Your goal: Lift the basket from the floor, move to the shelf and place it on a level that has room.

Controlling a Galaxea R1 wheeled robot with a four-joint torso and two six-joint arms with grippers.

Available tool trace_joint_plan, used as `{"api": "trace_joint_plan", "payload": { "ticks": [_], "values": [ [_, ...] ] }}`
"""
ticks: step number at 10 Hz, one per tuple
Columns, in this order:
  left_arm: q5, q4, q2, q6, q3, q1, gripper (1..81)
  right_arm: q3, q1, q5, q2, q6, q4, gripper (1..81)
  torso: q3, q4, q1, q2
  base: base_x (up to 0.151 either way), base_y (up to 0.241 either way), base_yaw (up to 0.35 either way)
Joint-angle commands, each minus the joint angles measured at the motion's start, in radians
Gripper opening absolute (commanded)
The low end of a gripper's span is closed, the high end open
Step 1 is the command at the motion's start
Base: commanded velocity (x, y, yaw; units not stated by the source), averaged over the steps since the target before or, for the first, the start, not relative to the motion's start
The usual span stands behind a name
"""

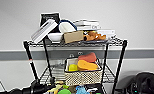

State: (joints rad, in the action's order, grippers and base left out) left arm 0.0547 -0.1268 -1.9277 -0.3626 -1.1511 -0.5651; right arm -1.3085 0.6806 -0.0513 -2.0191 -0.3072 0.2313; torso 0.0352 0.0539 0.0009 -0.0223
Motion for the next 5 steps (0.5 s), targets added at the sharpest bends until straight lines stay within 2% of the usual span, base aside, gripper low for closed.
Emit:
{"api": "trace_joint_plan", "payload": {
  "ticks": [1,3,5],
  "values": [
    [-0.213,0.042,-0.03,0.063,0.004,-0.27,81.1,-0.113,0.185,-0.002,-0.101,0.007,-0.015,81.1,0.0,0.0,0.0,0.0,0.0,0.0,0.0],
    [-0.231,0.055,-0.105,0.094,-0.058,-0.397,81.1,-0.221,0.283,-0.002,-0.178,0.007,-0.044,81.1,0.0,0.0,0.0,0.0,0.0,0.0,0.0],
    [-0.242,0.058,-0.169,0.111,-0.119,-0.479,81.1,-0.274,0.349,0.001,-0.21,0.007,-0.075,81.1,-0.001,0.0,-0.001,-0.001,0.0,0.0,0.0]
  ]
}}
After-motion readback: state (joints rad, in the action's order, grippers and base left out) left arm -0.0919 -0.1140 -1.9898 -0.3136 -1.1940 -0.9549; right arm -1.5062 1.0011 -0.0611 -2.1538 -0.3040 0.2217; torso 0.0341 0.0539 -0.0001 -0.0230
